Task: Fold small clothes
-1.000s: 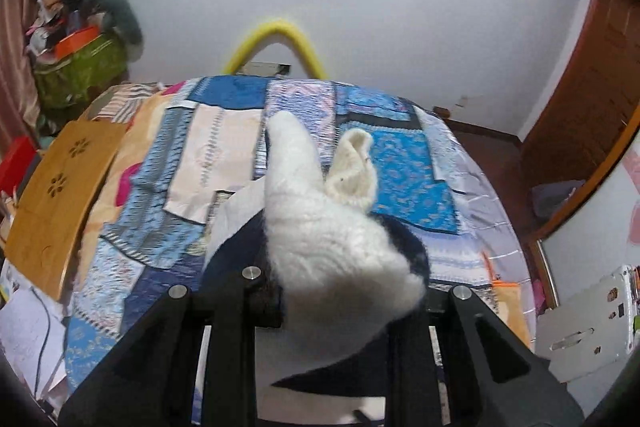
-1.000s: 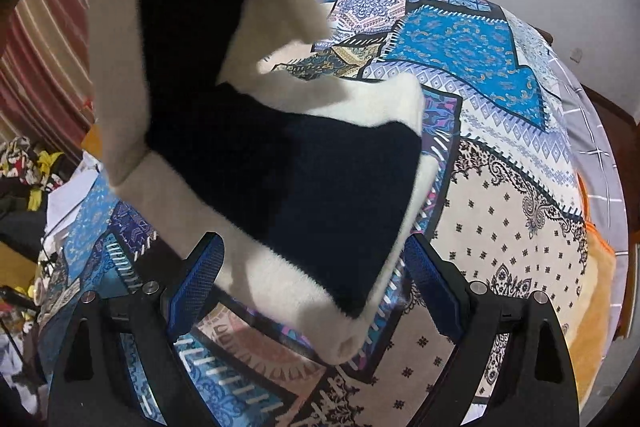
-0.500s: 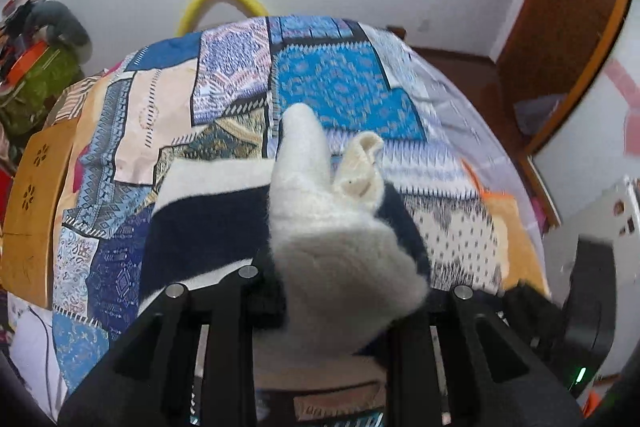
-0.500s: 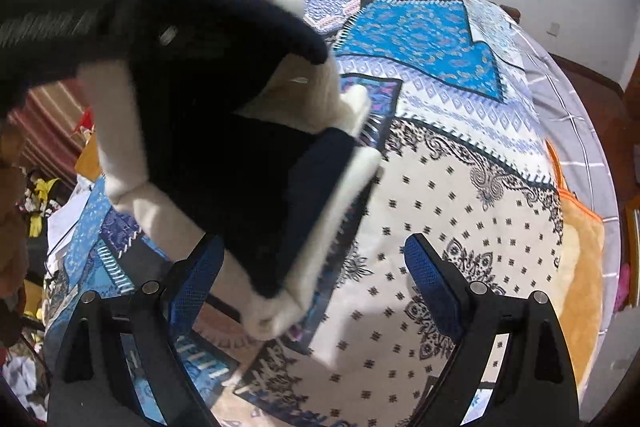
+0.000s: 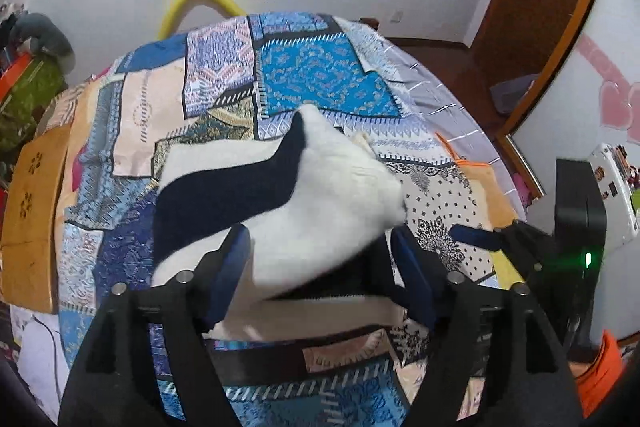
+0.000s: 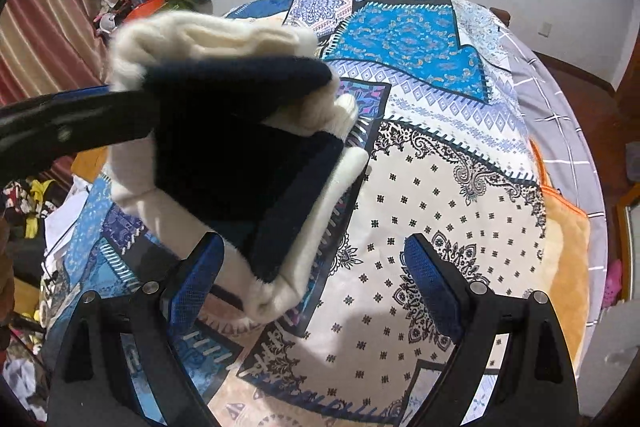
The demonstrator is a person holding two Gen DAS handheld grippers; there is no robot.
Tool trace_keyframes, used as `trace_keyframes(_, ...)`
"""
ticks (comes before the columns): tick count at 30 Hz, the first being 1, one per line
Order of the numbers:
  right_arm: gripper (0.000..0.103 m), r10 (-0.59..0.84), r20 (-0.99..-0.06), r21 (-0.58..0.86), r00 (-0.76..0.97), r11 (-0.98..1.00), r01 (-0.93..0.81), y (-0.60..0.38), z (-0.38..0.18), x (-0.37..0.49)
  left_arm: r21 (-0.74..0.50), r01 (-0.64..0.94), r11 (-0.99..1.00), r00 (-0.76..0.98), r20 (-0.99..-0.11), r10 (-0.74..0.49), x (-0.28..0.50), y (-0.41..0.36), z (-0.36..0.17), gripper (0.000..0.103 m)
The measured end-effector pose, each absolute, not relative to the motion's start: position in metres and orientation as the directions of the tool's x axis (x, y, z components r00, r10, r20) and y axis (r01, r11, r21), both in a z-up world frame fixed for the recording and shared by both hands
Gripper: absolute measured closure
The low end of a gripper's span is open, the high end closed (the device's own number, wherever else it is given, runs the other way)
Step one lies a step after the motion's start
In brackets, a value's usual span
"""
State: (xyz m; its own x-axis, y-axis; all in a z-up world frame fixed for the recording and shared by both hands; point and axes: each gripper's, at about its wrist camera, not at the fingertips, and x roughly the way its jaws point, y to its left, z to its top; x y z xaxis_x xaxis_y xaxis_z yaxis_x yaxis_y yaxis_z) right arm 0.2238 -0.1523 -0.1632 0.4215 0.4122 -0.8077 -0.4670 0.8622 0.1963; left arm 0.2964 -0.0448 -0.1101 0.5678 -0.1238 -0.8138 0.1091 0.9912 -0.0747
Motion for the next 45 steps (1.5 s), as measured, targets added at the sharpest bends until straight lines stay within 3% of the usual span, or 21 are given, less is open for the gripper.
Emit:
trace_keyframes(7,0.013,0.438,-0.777,0.205,0.452,0.855,-0.476,-0.152,-0.133,0.214,-0.018,0.060,0.998,0.622,-0.782,-0.051,0.274,-0.008,-0.097,0.018)
trace_keyframes(19,0.013,0.458,-0.751,0.264,0.475,0.868,-0.420,-0.132,-0.111,0.236,-0.047,-0.018,0.999,0.511,-0.859,-0.031,0.257,0.066,-0.157,0.017)
trace_keyframes(34,0.013,0.494,-0.811,0.406,0.314,0.861,-0.306,-0.107,-0.163,0.279,-0.088,-0.029,0.996,0.438,-0.897,-0.067,0.276,0.080,-0.223,0.017)
trace_keyframes(37,0.027,0.520,-0.800,0.432,0.299,0.846,-0.313,-0.101,-0.165,0.281,-0.110,-0.037,0.993,0.430,-0.899,-0.084,0.279,0.084,-0.232,0.017)
trace_keyframes(42,0.063,0.526,-0.793,0.421,0.306,0.837,-0.349,-0.091,-0.158,0.281,-0.177,-0.057,0.983,0.411,-0.901,-0.138,0.282,0.091,-0.241,0.016)
trace_keyframes(45,0.071,0.525,-0.785,0.391,0.329,0.831,-0.395,-0.083,-0.145,0.276,-0.194,-0.070,0.979,0.410,-0.900,-0.149,0.282,0.095,-0.244,0.011)
